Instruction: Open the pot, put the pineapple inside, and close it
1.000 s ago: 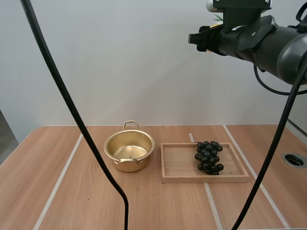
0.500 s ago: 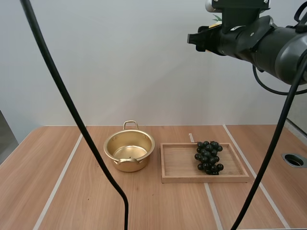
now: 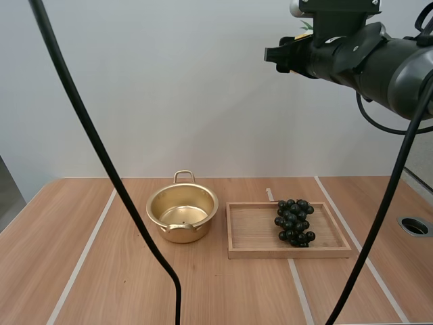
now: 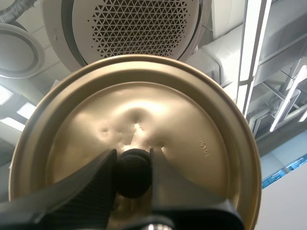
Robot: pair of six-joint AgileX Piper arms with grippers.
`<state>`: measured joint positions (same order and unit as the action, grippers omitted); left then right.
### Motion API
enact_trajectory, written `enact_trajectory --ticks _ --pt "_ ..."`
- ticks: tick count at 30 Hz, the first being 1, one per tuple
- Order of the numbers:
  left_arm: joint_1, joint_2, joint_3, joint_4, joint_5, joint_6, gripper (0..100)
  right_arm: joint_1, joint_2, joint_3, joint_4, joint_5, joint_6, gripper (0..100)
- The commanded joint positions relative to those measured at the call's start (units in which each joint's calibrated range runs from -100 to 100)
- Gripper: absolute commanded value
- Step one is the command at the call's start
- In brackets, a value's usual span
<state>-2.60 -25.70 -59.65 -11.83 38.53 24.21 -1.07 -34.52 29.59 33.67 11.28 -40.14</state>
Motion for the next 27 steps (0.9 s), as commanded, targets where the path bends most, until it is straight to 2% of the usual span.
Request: enact_trajectory --ticks 1,16,27 --pt "-0.01 -0.4 -0.1 0.1 0.4 -0.1 0 0.3 -1.0 -0.5 0.3 -1.3 -0.1 0" --pt "-0.01 -0.4 -0.1 0.2 -2.5 -0.1 0 4.7 -1.0 -0.5 -0.2 -1.0 -0.4 0" --pt "-0.01 -0.4 -0.1 2.0 -2.5 -0.1 0 7.8 -1.0 -0.5 1.9 5.5 -0.4 0"
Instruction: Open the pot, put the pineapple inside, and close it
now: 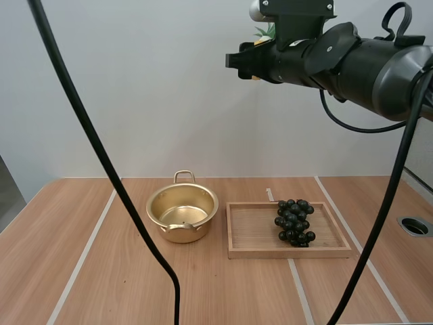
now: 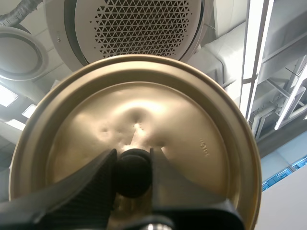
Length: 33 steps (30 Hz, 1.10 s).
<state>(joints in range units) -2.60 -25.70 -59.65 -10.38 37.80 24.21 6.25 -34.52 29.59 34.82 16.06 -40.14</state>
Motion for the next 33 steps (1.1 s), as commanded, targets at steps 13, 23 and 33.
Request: enact_trajectory --ticks 13,23,33 --pt "-0.01 -0.6 -0.1 1.6 -1.8 -0.1 0 4.1 -1.0 -0.5 6.6 13.9 -7.9 0" --pt "-0.01 -1.8 -0.1 1.6 -2.9 -0.1 0 4.2 1.7 -0.5 26.2 32.2 -28.9 0" --pt "-0.01 -4.3 -0.7 1.6 -2.0 -0.1 0 4.2 8.3 -0.5 18.2 38.5 -33.1 0"
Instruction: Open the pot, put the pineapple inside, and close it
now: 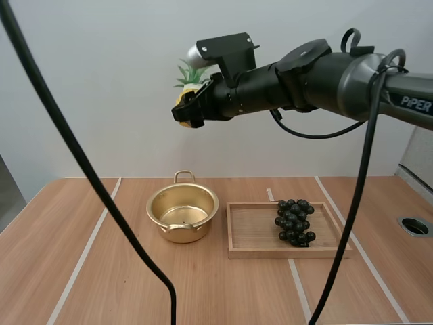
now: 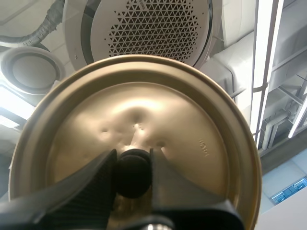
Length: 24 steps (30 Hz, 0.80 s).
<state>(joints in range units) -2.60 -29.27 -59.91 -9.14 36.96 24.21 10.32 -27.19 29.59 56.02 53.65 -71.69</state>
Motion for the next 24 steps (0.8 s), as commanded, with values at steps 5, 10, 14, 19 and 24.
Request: enact_trajectory --ticks 5,10,14,19,24 --pt "-0.01 -1.2 -0.4 0.4 0.4 -0.1 0 0.1 4.8 -0.5 -8.0 4.5 -1.7 0" --pt "-0.01 -1.2 -0.4 0.4 1.1 -0.1 0 0.1 8.2 -0.5 -8.4 9.9 -2.5 0" --pt "-0.01 -1.2 -0.4 0.4 2.5 -0.1 0 0.1 10.5 -0.5 -8.9 11.5 -3.7 0" --pt "-0.01 -1.2 -0.4 0.4 2.5 -0.1 0 0.1 13.6 -0.5 -10.3 13.1 -4.7 0" --pt "-0.01 -1.0 -0.4 0.4 2.4 -0.1 0 0.1 17.7 -0.5 -10.5 13.4 -5.1 0"
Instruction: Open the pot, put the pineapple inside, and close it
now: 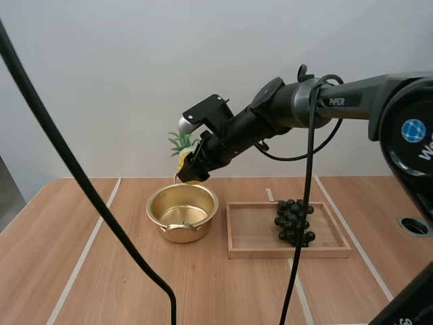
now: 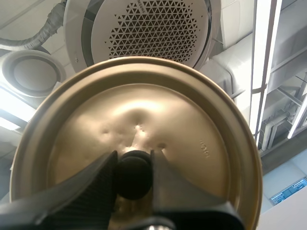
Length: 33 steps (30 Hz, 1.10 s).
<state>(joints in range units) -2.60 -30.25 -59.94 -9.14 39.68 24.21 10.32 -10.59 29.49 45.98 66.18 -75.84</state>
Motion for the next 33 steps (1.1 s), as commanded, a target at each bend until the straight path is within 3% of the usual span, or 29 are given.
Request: enact_trajectory --ticks 1,10,16,33 --pt "-0.01 0.1 -0.4 0.4 -0.5 -0.1 0 0.1 2.0 -0.4 -0.4 0.9 -1.6 0" --pt "-0.01 0.7 -0.4 0.4 -0.5 -0.1 0 0.1 7.8 -0.4 1.9 -5.2 -3.9 0" --pt "-0.01 1.4 -0.4 0.2 -0.5 -0.2 0 0.2 8.5 -0.4 7.7 -7.1 -7.4 0" --pt "-0.01 1.6 -0.4 0.0 0.4 -0.2 0 0.6 8.8 -0.4 8.3 -9.3 -7.9 0"
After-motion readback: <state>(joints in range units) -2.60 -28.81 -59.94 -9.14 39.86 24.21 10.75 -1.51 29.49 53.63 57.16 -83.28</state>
